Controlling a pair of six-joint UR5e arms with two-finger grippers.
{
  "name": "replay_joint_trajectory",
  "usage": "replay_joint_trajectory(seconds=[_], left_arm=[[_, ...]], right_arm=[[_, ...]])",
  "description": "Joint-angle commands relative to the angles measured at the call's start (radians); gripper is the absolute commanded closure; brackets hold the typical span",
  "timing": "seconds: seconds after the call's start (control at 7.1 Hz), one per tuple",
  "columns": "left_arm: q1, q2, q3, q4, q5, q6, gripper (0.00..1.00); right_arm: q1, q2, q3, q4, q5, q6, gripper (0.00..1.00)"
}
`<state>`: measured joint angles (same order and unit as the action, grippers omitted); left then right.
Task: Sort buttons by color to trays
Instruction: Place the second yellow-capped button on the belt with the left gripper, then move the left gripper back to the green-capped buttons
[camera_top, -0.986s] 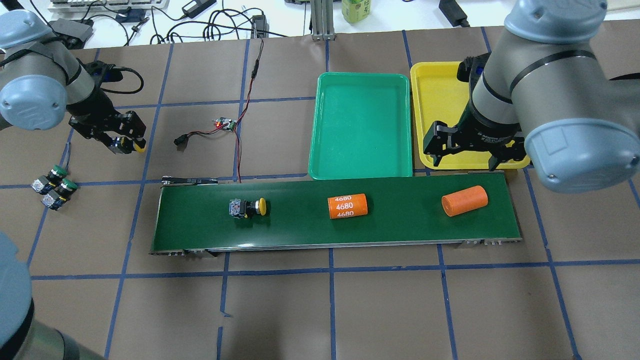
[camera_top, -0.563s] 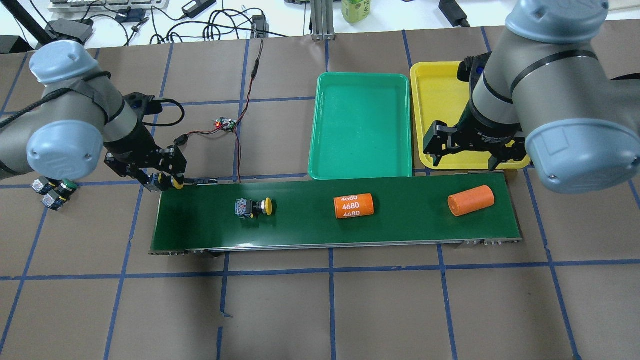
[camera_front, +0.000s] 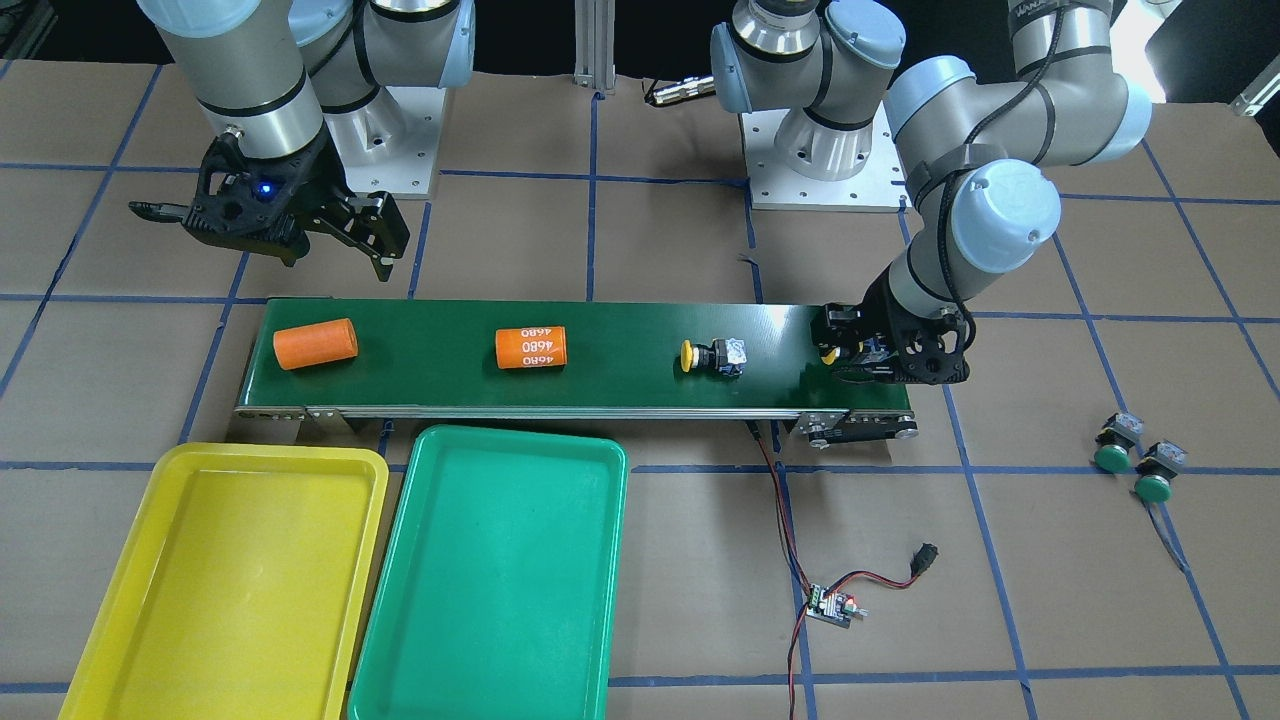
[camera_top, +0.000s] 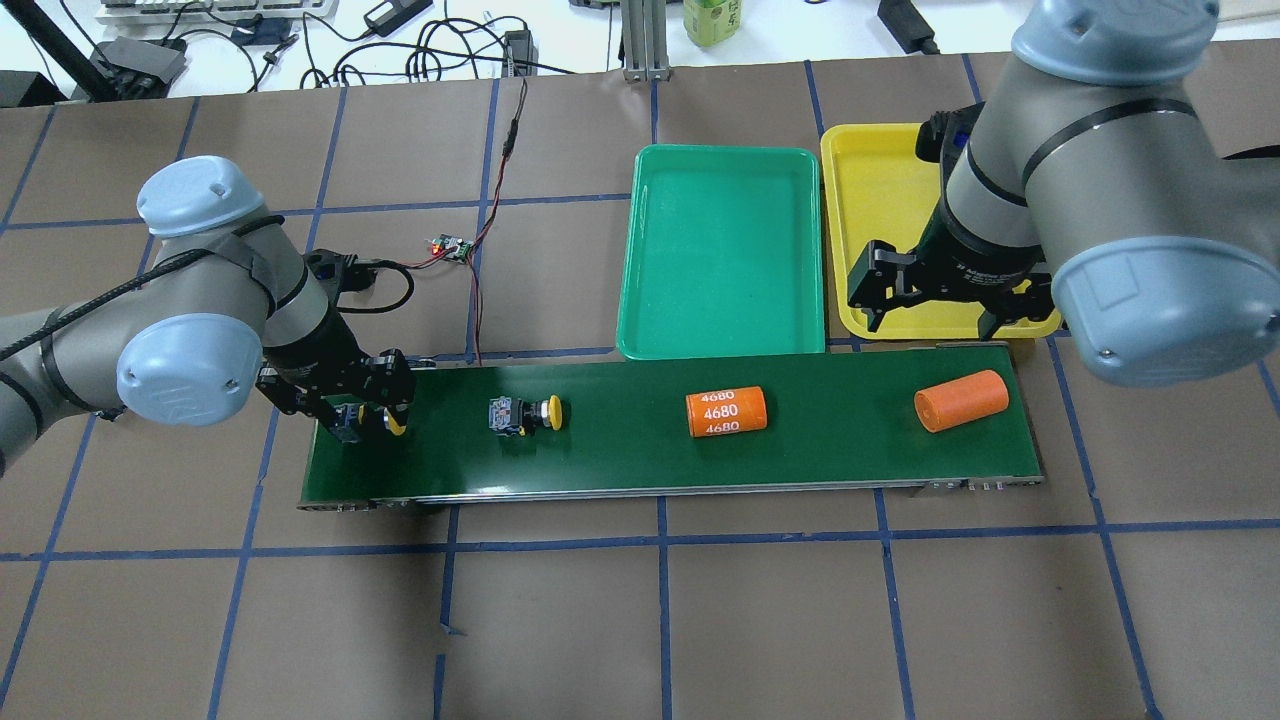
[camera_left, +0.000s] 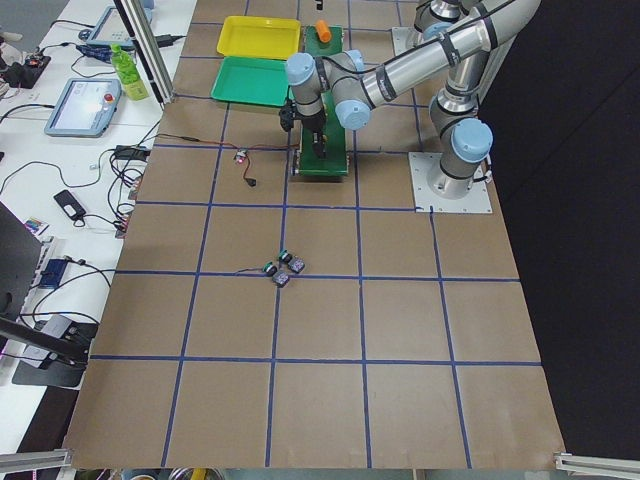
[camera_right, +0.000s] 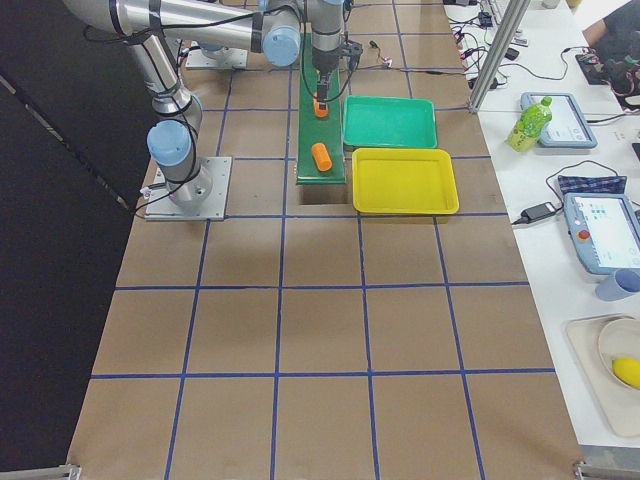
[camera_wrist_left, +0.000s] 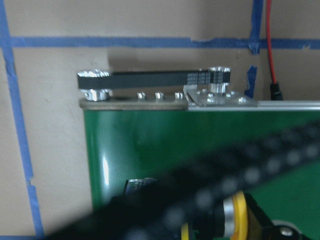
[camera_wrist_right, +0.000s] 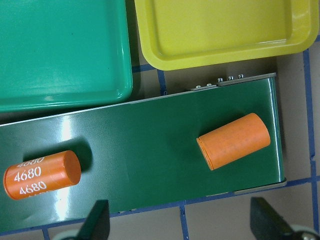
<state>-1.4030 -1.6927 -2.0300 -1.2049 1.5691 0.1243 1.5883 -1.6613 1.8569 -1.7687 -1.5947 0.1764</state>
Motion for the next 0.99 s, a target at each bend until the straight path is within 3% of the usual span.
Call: replay_joint_trajectory(seconds=[0.0,0.42,0.7,0.84], left_arm=[[0.01,0.008,0.039,0.007,0.003,0.006,0.0],[0.036,-0.012,0.21,-0.087,0.014,0.009,0.0],[0.225,-0.108,0.272,-0.07,0.016,0.154,0.0],[0.302,-0.172,0.31,-0.021,0.017,0.358,0.0]], right_arm=[[-0.001,0.0,0.001,0.005,-0.004,0.0,0.0],[-0.001,0.0,0.001,0.009,-0.005,0.0,0.0],[0.001,0.0,0.002,0.009,-0.005,0.002,0.0],[0.001,0.002,0.002,0.009,-0.005,0.002,0.0]])
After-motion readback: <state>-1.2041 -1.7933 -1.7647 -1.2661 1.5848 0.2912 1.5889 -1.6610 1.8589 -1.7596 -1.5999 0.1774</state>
